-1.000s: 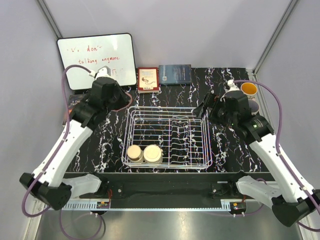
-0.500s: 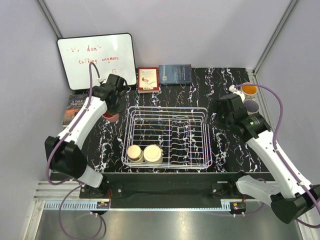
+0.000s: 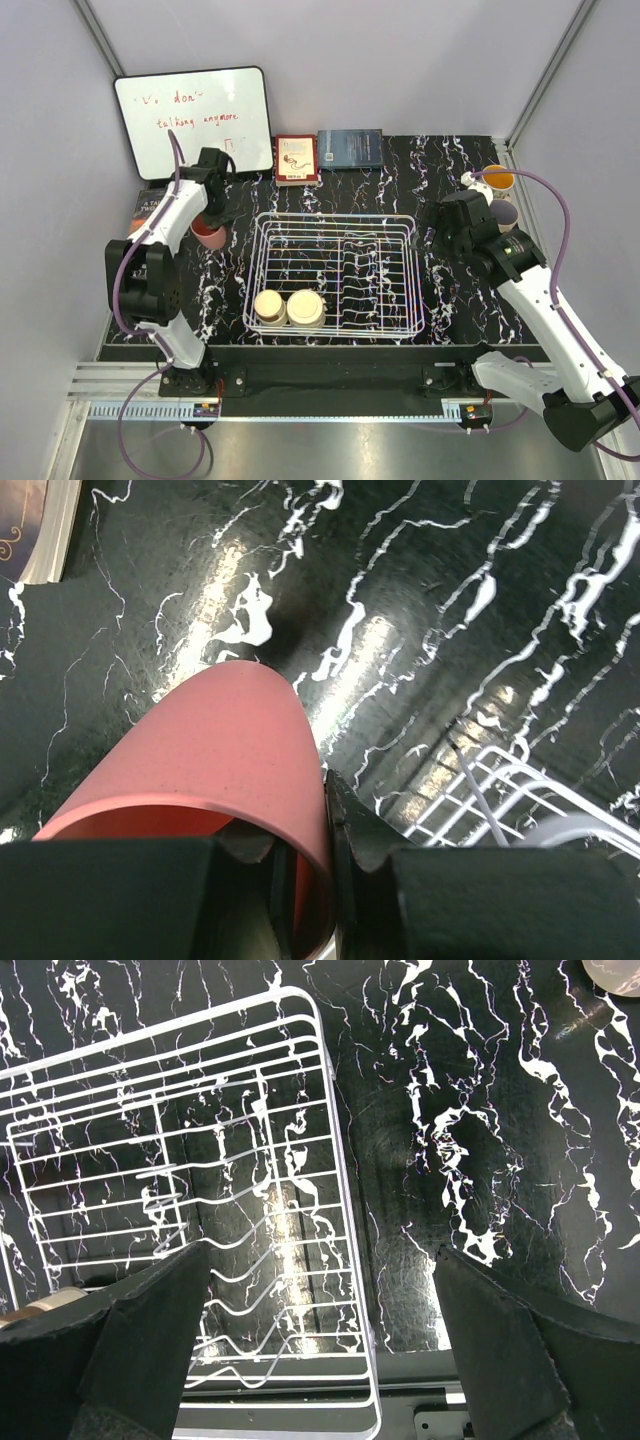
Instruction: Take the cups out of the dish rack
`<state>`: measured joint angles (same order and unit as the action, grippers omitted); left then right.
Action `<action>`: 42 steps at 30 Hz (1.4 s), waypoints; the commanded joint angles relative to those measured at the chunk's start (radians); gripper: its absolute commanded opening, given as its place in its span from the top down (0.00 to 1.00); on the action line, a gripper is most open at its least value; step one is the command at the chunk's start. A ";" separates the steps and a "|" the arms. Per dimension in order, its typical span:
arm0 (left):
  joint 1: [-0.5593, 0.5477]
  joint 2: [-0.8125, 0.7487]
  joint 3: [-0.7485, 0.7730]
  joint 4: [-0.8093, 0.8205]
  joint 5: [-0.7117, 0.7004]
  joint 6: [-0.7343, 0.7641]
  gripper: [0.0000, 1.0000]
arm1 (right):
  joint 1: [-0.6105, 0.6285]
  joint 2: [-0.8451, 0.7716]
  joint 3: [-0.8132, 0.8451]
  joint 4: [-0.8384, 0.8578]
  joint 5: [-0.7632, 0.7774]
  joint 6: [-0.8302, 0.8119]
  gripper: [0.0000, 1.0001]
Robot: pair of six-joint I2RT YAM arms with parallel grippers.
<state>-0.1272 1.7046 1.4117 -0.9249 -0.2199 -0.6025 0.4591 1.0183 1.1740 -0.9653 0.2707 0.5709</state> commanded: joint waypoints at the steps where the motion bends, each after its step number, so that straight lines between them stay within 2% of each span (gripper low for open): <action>1: 0.006 0.013 -0.039 0.066 0.068 0.015 1.00 | 0.006 0.002 0.010 0.017 -0.017 -0.028 0.00; 11: 0.015 0.029 -0.140 0.149 0.093 0.017 1.00 | 0.006 0.028 -0.008 0.036 -0.100 -0.043 0.00; 14: 0.020 0.030 -0.158 0.158 0.100 0.017 0.94 | 0.006 0.029 -0.011 0.042 -0.108 -0.045 0.00; 15: 0.021 0.032 -0.161 0.158 0.099 0.017 0.85 | 0.007 0.034 -0.008 0.042 -0.108 -0.045 0.00; 17: 0.023 0.020 -0.166 0.159 0.094 0.017 0.76 | 0.006 0.037 -0.007 0.042 -0.113 -0.048 0.00; 18: 0.024 0.013 -0.166 0.161 0.087 0.017 0.68 | 0.004 0.040 -0.005 0.043 -0.113 -0.048 0.00; 22: 0.026 -0.034 -0.151 0.156 0.070 0.027 0.54 | 0.006 0.043 -0.008 0.050 -0.120 -0.045 0.00; 27: 0.028 -0.082 -0.091 0.103 0.027 0.047 0.45 | 0.006 0.051 0.001 0.054 -0.122 -0.036 0.00; 34: 0.017 -0.282 -0.017 0.051 -0.056 0.032 0.34 | 0.006 0.057 0.000 0.034 -0.032 0.032 0.00; 36: -0.034 -0.325 -0.005 0.025 -0.146 0.038 0.15 | 0.006 0.066 -0.004 0.034 -0.031 0.040 0.00; 38: -0.098 -0.381 -0.005 0.006 -0.182 0.044 0.01 | 0.007 0.066 -0.011 0.036 -0.018 0.038 0.00; 42: -0.204 -0.503 -0.063 -0.002 -0.167 0.011 0.01 | 0.006 0.040 -0.023 0.078 0.019 0.008 0.00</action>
<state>-0.2432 1.2991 1.3739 -0.8974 -0.3374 -0.5732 0.4591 1.0824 1.1561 -0.9405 0.2272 0.5850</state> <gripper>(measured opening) 0.985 0.994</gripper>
